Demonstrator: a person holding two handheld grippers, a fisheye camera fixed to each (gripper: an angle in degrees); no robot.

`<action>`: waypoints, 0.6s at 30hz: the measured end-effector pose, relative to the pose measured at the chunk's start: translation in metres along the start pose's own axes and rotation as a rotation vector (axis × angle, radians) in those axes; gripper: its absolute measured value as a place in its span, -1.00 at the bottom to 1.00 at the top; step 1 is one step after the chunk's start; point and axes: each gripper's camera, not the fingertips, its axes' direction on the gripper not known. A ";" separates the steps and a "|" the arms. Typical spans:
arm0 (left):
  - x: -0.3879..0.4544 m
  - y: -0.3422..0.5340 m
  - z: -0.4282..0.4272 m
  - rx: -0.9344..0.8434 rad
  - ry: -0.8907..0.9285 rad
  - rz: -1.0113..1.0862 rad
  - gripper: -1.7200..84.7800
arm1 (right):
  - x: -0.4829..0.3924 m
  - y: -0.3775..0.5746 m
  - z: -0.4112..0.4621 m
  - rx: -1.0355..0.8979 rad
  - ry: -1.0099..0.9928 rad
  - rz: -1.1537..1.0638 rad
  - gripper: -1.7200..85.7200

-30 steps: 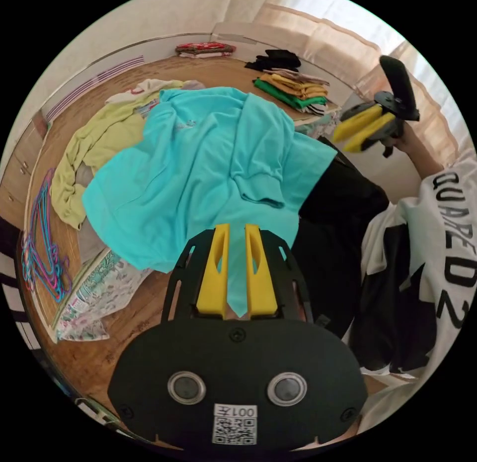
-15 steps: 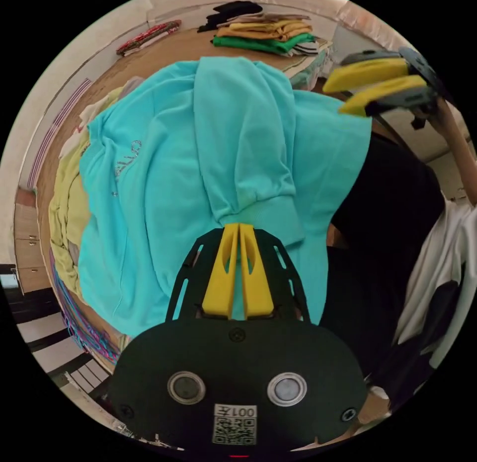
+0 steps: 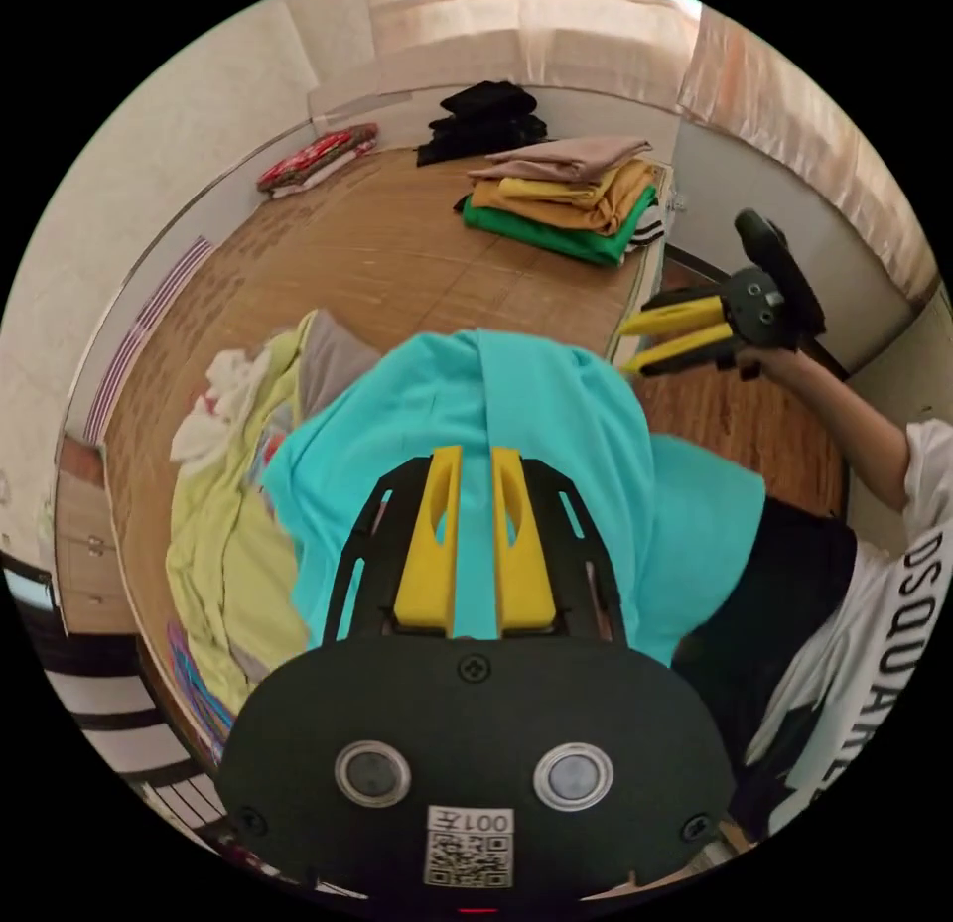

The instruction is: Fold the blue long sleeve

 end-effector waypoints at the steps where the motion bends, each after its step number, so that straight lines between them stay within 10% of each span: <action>1: -0.004 -0.034 0.017 -0.008 0.018 0.023 -0.77 | 0.013 0.002 0.003 0.039 -0.054 0.032 -0.74; 13: -0.040 -0.171 0.154 -0.194 0.271 0.060 -0.95 | 0.092 0.045 0.040 0.223 -0.582 0.109 -0.88; 18: -0.082 -0.154 0.107 -0.038 0.347 -0.005 -0.98 | 0.088 0.072 0.017 0.309 -0.490 0.109 -0.93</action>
